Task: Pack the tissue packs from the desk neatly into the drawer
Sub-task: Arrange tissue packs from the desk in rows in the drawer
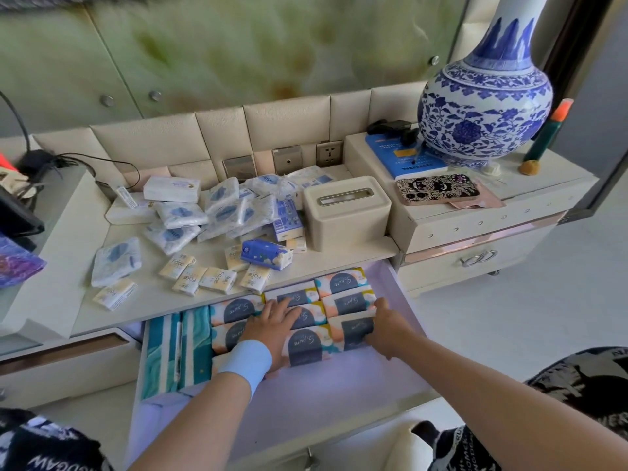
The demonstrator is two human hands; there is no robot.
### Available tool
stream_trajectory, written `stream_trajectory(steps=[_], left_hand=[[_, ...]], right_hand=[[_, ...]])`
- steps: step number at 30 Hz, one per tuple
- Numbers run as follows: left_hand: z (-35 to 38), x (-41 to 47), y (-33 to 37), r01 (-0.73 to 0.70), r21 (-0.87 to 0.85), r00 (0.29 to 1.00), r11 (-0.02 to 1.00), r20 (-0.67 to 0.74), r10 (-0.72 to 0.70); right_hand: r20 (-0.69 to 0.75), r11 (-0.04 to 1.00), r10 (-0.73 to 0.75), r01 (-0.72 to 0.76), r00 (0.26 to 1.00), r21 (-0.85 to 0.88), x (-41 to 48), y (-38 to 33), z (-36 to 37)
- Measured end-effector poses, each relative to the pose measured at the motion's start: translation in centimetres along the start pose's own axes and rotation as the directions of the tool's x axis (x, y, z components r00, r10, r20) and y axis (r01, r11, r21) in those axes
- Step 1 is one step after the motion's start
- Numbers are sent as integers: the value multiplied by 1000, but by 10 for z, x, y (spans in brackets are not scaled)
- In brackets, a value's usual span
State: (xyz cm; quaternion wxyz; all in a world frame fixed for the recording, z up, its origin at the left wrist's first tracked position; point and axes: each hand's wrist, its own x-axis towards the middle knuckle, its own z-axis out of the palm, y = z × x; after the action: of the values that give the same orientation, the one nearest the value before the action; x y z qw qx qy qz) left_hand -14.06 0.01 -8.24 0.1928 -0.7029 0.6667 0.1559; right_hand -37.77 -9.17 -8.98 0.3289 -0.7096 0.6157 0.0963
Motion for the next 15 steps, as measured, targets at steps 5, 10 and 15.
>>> stream_trajectory(steps=[5, 10, 15], left_hand=[[6, 2, -5, 18, 60, 997, 998, 79, -23], [18, 4, -14, 49, -19, 998, 999, -42, -49], [20, 2, -14, 46, 10, 999, 999, -22, -46]], right_hand=[[-29, 983, 45, -39, 999, 177, 5, -5, 5], [-72, 984, -155, 160, 985, 83, 16, 0, 5], [-153, 951, -185, 137, 971, -277, 16, 0, 7]])
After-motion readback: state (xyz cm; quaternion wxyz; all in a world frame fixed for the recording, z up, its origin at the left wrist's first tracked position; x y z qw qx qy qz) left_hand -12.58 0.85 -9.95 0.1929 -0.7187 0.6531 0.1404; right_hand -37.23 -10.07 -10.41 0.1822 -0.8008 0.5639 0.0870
